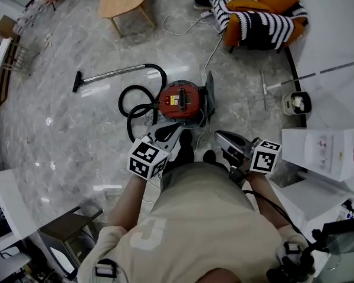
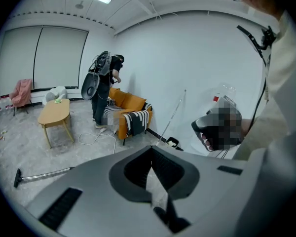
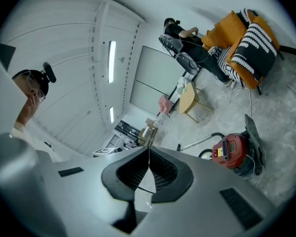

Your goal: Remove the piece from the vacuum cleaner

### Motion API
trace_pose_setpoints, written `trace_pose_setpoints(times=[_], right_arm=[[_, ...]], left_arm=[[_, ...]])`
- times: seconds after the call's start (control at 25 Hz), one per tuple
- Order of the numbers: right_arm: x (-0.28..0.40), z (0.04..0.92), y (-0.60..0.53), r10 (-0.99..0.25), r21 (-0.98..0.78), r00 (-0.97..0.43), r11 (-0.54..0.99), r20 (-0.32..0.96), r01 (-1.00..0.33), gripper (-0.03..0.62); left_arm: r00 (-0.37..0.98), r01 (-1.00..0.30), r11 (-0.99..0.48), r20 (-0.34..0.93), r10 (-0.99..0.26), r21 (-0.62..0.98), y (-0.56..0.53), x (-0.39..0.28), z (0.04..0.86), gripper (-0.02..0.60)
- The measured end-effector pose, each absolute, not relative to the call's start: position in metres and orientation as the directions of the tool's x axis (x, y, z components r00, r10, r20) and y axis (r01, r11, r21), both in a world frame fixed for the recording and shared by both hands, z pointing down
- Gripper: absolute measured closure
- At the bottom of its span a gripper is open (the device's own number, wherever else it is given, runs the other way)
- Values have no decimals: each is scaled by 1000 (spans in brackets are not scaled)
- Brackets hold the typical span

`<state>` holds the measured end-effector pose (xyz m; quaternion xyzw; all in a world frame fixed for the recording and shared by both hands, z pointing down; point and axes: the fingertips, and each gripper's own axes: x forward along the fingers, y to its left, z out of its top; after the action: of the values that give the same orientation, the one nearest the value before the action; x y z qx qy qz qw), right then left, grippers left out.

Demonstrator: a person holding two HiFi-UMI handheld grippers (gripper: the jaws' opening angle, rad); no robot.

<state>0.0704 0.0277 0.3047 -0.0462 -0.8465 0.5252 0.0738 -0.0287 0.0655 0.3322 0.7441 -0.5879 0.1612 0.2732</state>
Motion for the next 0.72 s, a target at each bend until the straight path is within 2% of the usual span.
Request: trace_pose_setpoints(times=[0.32, 0.48, 0.72], right_arm=[[-7, 348, 25, 200, -813, -923, 557, 329, -169, 591], [-28, 368, 33, 255, -774, -865, 597, 432, -211, 591], [-35, 395, 15, 214, -690, -802, 656, 557, -304, 591]], left_arm=[[278, -957, -176, 561, -780, 230, 55, -105, 363, 578], [315, -948, -218, 568, -760, 233, 41, -131, 380, 578], [347, -938, -254, 598, -722, 238, 23, -145, 401, 578]])
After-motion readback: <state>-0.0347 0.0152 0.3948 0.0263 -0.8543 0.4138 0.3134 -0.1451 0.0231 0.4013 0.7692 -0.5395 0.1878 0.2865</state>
